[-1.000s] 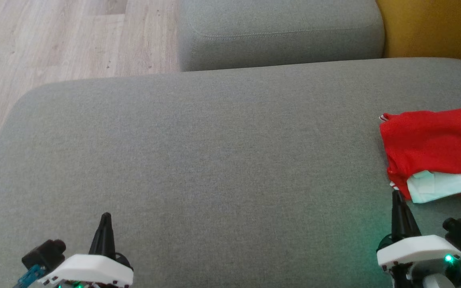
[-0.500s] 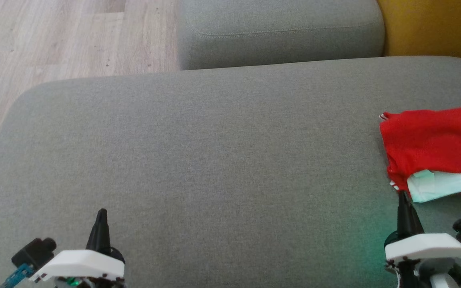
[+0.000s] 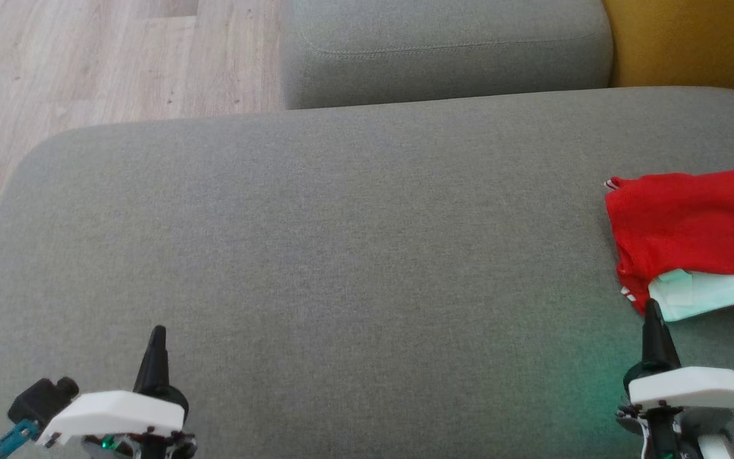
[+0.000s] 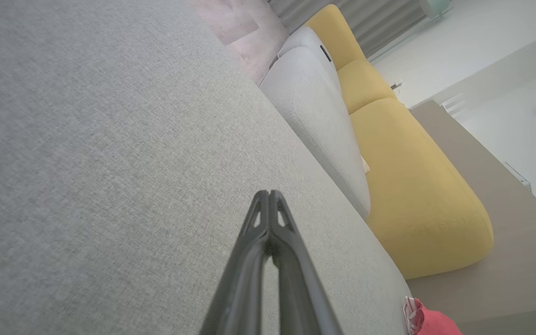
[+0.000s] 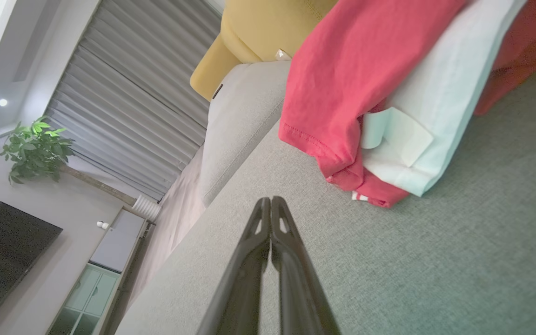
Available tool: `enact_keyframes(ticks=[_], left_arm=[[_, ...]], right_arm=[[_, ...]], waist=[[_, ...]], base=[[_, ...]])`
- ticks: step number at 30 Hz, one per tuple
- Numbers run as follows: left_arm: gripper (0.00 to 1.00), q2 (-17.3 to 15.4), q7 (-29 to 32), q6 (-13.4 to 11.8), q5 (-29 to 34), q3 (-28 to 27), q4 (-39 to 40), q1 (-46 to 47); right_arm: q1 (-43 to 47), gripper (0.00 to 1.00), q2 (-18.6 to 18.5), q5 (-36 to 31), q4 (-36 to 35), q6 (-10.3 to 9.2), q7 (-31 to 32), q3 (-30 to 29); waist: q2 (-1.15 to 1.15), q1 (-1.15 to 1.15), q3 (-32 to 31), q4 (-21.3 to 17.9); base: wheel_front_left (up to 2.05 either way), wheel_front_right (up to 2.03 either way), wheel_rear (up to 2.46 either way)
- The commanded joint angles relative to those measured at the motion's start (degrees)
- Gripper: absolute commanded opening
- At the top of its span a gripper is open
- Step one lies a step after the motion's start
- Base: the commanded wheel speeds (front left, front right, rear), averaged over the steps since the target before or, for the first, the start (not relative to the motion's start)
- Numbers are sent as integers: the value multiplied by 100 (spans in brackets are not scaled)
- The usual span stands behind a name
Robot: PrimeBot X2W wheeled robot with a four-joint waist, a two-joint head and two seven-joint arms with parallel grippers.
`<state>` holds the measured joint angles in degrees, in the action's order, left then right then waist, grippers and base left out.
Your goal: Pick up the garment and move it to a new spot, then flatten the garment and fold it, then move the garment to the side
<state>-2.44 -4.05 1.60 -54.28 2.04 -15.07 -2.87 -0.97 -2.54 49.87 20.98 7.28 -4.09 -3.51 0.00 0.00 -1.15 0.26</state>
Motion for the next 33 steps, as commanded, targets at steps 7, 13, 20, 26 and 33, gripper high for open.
enact_keyframes(ticks=[7, 13, 20, 26, 33], left_arm=[[0, -28, 128, 109, -485, -232, 154, 420], [0, -29, 227, 161, -838, -298, 148, 472], [0, -31, 342, 220, -1251, -376, 142, 533], [0, -33, 441, 272, -1604, -442, 136, 585], [0, -35, 539, 323, -1955, -509, 130, 636]], right_arm=[[-366, 0, -21, 551, -274, 12, 134, 3], [-383, 0, -23, 944, -319, 13, 233, -30], [-402, 0, -24, 1403, -372, 14, 348, -68], [-419, 0, -25, 1796, -417, 15, 447, -100], [-435, 0, -27, 2187, -461, 16, 545, -133]], waist=[[0, 0, 15, -3], [0, 0, 27, -5], [0, 0, 42, -8], [0, 0, 55, -11], [0, 0, 67, -13]], base=[[0, 0, 0], [0, 0, 0], [0, 0, 0], [0, 0, 0], [0, 0, 0]])
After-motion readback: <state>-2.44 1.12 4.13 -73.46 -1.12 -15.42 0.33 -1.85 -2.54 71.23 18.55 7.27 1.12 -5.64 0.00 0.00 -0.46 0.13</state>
